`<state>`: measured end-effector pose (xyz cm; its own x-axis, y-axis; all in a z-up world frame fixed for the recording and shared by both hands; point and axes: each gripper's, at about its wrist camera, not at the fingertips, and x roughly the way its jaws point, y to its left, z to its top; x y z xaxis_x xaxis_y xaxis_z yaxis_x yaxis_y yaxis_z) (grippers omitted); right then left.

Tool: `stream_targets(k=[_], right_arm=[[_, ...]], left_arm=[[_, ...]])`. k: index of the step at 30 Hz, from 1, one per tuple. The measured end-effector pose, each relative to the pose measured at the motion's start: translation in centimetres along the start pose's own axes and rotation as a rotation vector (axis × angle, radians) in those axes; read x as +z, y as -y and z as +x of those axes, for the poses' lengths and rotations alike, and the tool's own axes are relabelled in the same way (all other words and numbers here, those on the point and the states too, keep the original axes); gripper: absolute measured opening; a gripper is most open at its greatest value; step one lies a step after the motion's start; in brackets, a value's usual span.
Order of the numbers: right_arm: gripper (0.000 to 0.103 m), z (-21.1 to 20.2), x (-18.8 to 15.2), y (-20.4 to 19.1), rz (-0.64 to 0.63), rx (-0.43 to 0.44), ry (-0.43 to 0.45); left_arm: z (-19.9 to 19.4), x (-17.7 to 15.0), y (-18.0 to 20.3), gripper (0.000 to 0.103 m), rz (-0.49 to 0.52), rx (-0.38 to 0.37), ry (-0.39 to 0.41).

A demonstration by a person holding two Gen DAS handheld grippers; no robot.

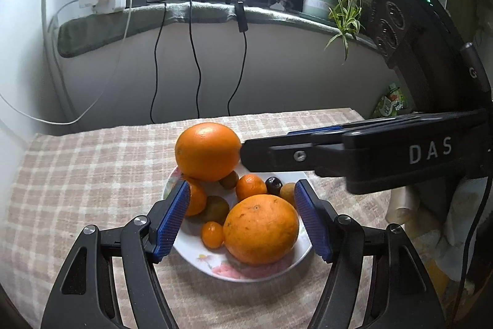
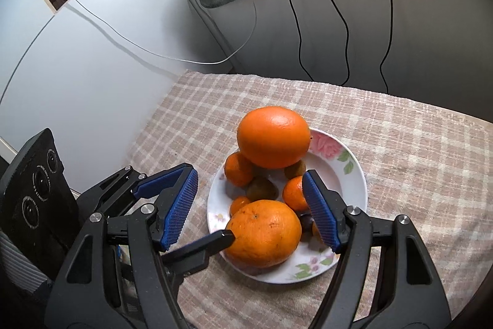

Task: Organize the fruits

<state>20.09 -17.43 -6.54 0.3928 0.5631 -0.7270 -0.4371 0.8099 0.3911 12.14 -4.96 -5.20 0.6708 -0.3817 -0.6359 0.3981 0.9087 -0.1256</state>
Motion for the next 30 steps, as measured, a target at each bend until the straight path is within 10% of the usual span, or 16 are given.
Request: stream_targets(k=[18,30], right_arm=[[0.074,-5.1,-4.3,-0.2,-0.045,-0.078,0.157],[0.093,-7.3,-7.0,-0.3,-0.118,-0.253,0.256]], left_arm=[[-3.9,-1.7,0.4,0.072,-0.027,0.052,0.056],[-5.2,-2.3,0.9,0.079,-0.035,0.102,0.083]])
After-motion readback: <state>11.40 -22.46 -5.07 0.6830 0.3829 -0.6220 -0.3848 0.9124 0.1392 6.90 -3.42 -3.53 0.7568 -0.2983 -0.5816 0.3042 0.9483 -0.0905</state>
